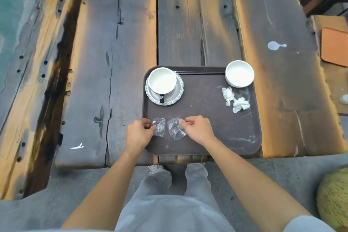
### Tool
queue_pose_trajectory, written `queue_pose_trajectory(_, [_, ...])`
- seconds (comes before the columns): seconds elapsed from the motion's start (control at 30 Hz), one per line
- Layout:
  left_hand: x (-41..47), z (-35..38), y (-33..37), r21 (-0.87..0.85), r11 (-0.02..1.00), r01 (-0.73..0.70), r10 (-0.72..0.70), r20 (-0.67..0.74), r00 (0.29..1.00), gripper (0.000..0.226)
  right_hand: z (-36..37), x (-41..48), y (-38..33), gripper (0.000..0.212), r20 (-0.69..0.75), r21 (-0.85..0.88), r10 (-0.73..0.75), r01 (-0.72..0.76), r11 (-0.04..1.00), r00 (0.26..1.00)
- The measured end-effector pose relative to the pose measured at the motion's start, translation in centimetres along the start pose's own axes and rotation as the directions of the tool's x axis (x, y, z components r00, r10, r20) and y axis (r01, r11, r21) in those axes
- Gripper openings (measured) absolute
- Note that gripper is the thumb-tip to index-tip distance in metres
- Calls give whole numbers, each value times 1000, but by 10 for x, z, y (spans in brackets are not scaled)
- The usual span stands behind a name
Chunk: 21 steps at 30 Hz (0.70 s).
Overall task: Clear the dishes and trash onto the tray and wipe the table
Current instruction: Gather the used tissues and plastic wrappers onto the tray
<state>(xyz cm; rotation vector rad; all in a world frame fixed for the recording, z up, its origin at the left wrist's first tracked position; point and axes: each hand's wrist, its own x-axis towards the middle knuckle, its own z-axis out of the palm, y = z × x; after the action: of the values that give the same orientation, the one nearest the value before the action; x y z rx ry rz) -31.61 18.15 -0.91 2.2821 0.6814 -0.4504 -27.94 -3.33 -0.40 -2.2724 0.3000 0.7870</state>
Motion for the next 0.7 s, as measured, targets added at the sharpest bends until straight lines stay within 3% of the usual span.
queue_pose_trajectory(0.17, [-3,5,24,58,989,-135,141,-108,984,34,-52,21,23,33,-265,-151,-105,66,986,959])
queue_pose_trajectory(0.3, [-5,28,66,81,950,-303,310,-95,946,26,-99,47,45,36,-386,-331,-205,72,941,899])
queue_pose_trajectory(0.5, [-2,78,118,109,916,-386,379,79,922,27,-128,74,56,39,-184,-567,-284,135,813,941])
queue_pose_trajectory(0.63, [5,98,134,161,917,-365,343,148,928,24,-128,85,64,26,-129,-631,-283,142,763,951])
queue_pose_trajectory(0.7, [6,103,138,174,920,-352,325,163,931,21,-127,85,70,21,-125,-599,-280,152,786,952])
